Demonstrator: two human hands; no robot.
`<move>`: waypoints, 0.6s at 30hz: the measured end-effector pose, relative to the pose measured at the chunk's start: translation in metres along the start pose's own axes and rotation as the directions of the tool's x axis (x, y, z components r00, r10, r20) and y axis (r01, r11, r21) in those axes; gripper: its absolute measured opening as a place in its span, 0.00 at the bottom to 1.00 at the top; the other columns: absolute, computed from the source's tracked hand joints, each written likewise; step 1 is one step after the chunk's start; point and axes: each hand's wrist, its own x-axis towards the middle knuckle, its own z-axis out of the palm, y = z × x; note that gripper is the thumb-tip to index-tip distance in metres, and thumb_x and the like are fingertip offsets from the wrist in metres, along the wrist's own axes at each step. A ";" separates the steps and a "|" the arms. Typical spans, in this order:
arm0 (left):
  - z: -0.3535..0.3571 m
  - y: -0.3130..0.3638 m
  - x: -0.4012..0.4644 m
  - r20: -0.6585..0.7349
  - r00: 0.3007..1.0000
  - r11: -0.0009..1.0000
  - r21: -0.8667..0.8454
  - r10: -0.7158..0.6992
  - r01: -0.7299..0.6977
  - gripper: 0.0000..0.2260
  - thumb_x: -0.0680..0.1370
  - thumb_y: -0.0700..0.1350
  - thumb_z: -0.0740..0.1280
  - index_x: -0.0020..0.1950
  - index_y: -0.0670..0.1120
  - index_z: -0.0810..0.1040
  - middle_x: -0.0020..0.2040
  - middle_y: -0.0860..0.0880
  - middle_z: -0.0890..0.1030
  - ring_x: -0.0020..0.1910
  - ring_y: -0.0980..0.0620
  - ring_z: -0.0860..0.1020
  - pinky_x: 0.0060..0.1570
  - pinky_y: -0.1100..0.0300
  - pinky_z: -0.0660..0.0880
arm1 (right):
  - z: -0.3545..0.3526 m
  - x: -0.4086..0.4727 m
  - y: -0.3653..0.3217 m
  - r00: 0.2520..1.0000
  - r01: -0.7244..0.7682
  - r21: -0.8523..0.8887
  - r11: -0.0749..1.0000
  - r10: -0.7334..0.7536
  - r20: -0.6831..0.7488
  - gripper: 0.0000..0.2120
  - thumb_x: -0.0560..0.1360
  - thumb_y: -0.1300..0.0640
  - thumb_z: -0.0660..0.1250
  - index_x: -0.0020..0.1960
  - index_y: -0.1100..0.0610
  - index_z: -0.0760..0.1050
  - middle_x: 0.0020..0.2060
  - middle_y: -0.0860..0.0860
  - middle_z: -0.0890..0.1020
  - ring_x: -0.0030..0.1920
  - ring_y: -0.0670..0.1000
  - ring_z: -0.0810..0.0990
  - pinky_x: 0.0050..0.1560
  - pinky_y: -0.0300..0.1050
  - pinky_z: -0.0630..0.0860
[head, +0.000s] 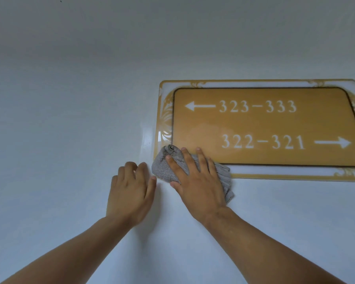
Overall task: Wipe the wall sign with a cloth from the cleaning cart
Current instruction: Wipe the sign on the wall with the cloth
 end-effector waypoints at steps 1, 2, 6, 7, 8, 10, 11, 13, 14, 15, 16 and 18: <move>-0.003 0.003 0.000 0.024 1.000 0.994 -0.108 -0.001 0.004 0.22 0.80 0.59 0.47 0.63 0.48 0.71 0.54 0.49 0.72 0.55 0.46 0.71 0.54 0.52 0.70 | -0.004 -0.002 0.000 1.000 0.019 -0.028 0.999 -0.019 0.010 0.31 0.82 0.39 0.53 0.81 0.41 0.46 0.81 0.54 0.55 0.79 0.63 0.53 0.76 0.61 0.55; -0.006 0.008 0.002 0.069 0.997 0.968 -0.245 -0.034 0.050 0.22 0.80 0.61 0.48 0.62 0.49 0.72 0.52 0.50 0.73 0.54 0.48 0.72 0.52 0.53 0.70 | -0.008 -0.004 0.000 0.999 0.037 -0.059 0.998 -0.036 0.019 0.31 0.81 0.40 0.57 0.81 0.42 0.50 0.80 0.54 0.59 0.76 0.62 0.60 0.72 0.59 0.62; -0.015 0.031 0.015 0.191 0.969 0.827 -0.510 -0.159 0.236 0.28 0.76 0.66 0.60 0.67 0.47 0.70 0.47 0.51 0.82 0.47 0.52 0.80 0.47 0.55 0.77 | -0.017 -0.013 0.004 0.997 0.070 -0.083 0.994 -0.068 0.027 0.31 0.76 0.42 0.69 0.75 0.45 0.65 0.70 0.53 0.72 0.63 0.56 0.74 0.56 0.52 0.73; -0.016 0.036 0.017 0.196 0.965 0.822 -0.511 -0.174 0.252 0.29 0.76 0.64 0.62 0.69 0.47 0.68 0.48 0.50 0.82 0.48 0.51 0.80 0.49 0.53 0.78 | -0.019 -0.016 0.008 0.998 0.061 -0.079 0.995 -0.059 0.024 0.31 0.74 0.41 0.71 0.74 0.46 0.66 0.68 0.53 0.74 0.60 0.56 0.75 0.53 0.52 0.74; -0.016 0.039 0.018 0.201 0.961 0.816 -0.512 -0.190 0.269 0.30 0.75 0.63 0.65 0.71 0.47 0.67 0.48 0.50 0.82 0.49 0.50 0.80 0.51 0.53 0.78 | -0.020 -0.019 0.011 0.998 0.053 -0.072 0.996 -0.052 0.021 0.32 0.73 0.41 0.72 0.74 0.47 0.67 0.67 0.53 0.75 0.58 0.55 0.76 0.52 0.51 0.74; -0.017 0.043 0.020 0.221 0.949 0.796 -0.520 -0.226 0.311 0.29 0.75 0.59 0.68 0.71 0.48 0.68 0.48 0.51 0.81 0.51 0.49 0.79 0.53 0.52 0.77 | -0.023 -0.024 0.020 0.999 0.054 -0.068 0.996 -0.054 0.007 0.34 0.71 0.41 0.75 0.72 0.49 0.68 0.64 0.52 0.77 0.55 0.55 0.77 0.49 0.51 0.75; -0.018 0.043 0.021 0.235 0.943 0.785 -0.525 -0.236 0.328 0.28 0.74 0.57 0.69 0.71 0.49 0.68 0.47 0.52 0.81 0.51 0.49 0.79 0.53 0.52 0.77 | -0.025 -0.028 0.024 0.998 0.066 -0.074 0.995 -0.066 0.001 0.36 0.70 0.41 0.76 0.72 0.50 0.67 0.63 0.52 0.77 0.54 0.55 0.77 0.49 0.51 0.76; -0.020 0.040 0.020 0.271 0.938 0.763 -0.552 -0.218 0.337 0.26 0.73 0.55 0.71 0.70 0.50 0.70 0.46 0.53 0.81 0.50 0.52 0.80 0.50 0.57 0.76 | -0.027 -0.033 0.032 0.994 0.102 -0.090 0.991 -0.104 -0.019 0.39 0.67 0.43 0.78 0.72 0.52 0.66 0.63 0.52 0.76 0.53 0.56 0.76 0.49 0.51 0.76; -0.021 0.039 0.019 0.288 0.940 0.753 -0.573 -0.184 0.323 0.25 0.73 0.54 0.72 0.69 0.51 0.71 0.46 0.54 0.81 0.49 0.55 0.80 0.46 0.62 0.75 | -0.029 -0.036 0.036 0.993 0.116 -0.090 0.989 -0.119 -0.027 0.41 0.66 0.44 0.79 0.73 0.52 0.65 0.62 0.52 0.76 0.52 0.55 0.75 0.49 0.51 0.76; -0.023 0.040 0.016 0.301 0.944 0.752 -0.588 -0.137 0.297 0.23 0.73 0.52 0.72 0.67 0.52 0.73 0.46 0.55 0.81 0.47 0.58 0.80 0.43 0.66 0.74 | -0.031 -0.038 0.039 0.991 0.124 -0.089 0.988 -0.127 -0.032 0.42 0.65 0.44 0.79 0.73 0.52 0.64 0.61 0.52 0.76 0.52 0.55 0.75 0.49 0.51 0.76; -0.024 0.043 0.014 0.316 0.945 0.756 -0.597 -0.087 0.269 0.21 0.73 0.51 0.73 0.65 0.53 0.74 0.46 0.55 0.82 0.45 0.61 0.80 0.42 0.68 0.73 | -0.033 -0.040 0.041 0.991 0.128 -0.089 0.988 -0.132 -0.036 0.43 0.64 0.45 0.79 0.74 0.52 0.63 0.60 0.52 0.76 0.52 0.55 0.75 0.49 0.50 0.76; -0.024 0.053 0.010 0.344 0.939 0.743 -0.626 -0.008 0.236 0.13 0.74 0.47 0.72 0.58 0.52 0.80 0.45 0.55 0.84 0.44 0.61 0.81 0.44 0.65 0.76 | -0.038 -0.043 0.045 0.991 0.126 -0.078 0.989 -0.130 -0.041 0.43 0.64 0.44 0.79 0.74 0.52 0.63 0.58 0.52 0.76 0.51 0.55 0.75 0.49 0.50 0.75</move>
